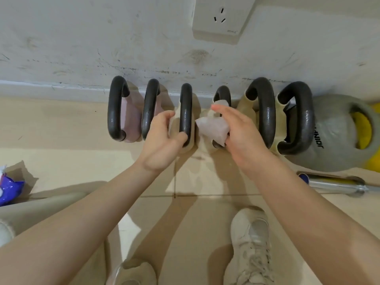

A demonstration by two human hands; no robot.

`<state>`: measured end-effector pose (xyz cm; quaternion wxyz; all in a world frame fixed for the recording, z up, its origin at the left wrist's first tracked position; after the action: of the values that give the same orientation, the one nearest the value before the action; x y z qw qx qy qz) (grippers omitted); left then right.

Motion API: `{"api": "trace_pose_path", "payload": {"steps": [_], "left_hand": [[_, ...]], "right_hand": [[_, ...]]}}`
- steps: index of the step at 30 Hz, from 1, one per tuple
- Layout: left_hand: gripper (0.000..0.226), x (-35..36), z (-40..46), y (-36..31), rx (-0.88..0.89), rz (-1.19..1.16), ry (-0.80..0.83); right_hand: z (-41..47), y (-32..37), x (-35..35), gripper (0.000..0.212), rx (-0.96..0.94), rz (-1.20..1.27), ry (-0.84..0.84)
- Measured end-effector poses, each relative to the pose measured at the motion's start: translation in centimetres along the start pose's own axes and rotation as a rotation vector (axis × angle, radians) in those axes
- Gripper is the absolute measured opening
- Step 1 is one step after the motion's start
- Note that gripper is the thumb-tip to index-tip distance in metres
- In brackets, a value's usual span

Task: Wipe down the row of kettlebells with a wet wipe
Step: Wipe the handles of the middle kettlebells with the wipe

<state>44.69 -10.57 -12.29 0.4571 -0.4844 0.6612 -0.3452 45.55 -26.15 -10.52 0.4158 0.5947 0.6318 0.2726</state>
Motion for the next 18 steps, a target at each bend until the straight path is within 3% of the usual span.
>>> {"api": "trace_pose_path", "payload": {"steps": [3, 5, 13, 16, 18], "left_hand": [[0.034, 0.4, -0.3, -1.3, 0.177, 0.149, -0.103], [0.031, 1.3, -0.1, -1.9, 0.237, 0.151, -0.077], [0.032, 6.7, 2.0, -1.9, -0.057, 0.117, 0.148], [0.023, 7.4, 2.4, -1.9, -0.170, -0.060, 0.196], [0.018, 7.6, 2.6, -2.0, -0.203, -0.202, 0.189]], "right_hand": [[-1.3, 1.6, -2.0, 0.018, -0.123, -0.043, -0.085], [-1.4, 2.2, -3.3, 0.018, -0.198, -0.094, -0.141], [-0.8, 0.7, -6.0, 0.038, -0.301, -0.306, -0.273], [0.6, 1.6, -6.3, 0.041, -0.317, -0.373, -0.446], [0.8, 1.8, -5.7, 0.041, -0.350, -0.425, -0.475]]}}
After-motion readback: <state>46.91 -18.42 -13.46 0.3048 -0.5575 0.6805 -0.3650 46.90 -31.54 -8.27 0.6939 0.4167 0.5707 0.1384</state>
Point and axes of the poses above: each hand's wrist, its own z-axis towards the middle knuckle, its own x-axis out of the palm, y = z × x, the point moved 3 cm from there along z, towards the middle knuckle, and after that the axes turned 3 degrees about -x, right-handed, at the moved point
